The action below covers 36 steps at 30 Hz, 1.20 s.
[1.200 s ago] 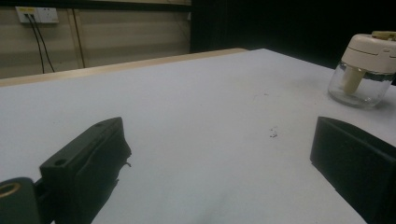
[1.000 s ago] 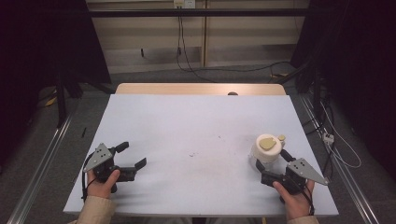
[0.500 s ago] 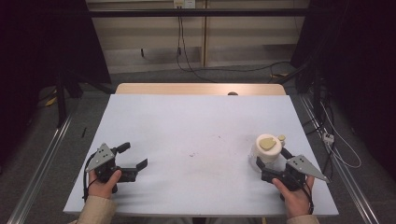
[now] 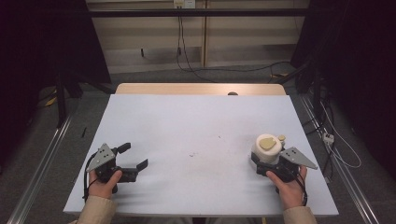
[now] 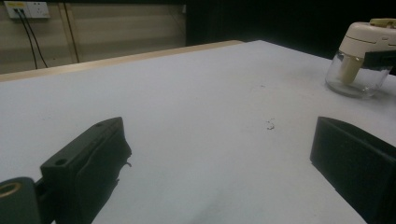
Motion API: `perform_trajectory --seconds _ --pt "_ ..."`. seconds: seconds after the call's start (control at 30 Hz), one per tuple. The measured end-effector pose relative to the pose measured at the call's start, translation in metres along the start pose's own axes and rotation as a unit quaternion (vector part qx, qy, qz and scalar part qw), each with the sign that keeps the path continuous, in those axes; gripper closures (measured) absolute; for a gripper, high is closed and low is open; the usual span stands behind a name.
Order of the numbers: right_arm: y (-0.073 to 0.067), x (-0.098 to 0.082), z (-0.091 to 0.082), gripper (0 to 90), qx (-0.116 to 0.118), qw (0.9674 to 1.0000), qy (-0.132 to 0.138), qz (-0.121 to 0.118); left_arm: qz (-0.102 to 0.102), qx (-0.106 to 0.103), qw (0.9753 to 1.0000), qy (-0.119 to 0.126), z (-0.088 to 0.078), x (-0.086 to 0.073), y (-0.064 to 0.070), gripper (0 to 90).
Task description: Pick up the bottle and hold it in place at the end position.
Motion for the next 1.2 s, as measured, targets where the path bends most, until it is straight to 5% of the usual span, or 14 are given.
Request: perform_trajectory --seconds 1.2 --pt "0.0020 0.0056 0.0047 6.8 -0.002 0.9999 0.009 0.011 -0.008 0.001 0.9999 0.007 -0.0003 0.0005 -0.0010 3.4"
Point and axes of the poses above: each handheld gripper's, and its own axes: z roughly forward along the jaws, x roughly out of its top, y roughly to its right, the point moved 9 cm from there along z, roughly forward along the jaws, and after that the axes turned 10 degrees about -x, right-handed, at the moved point
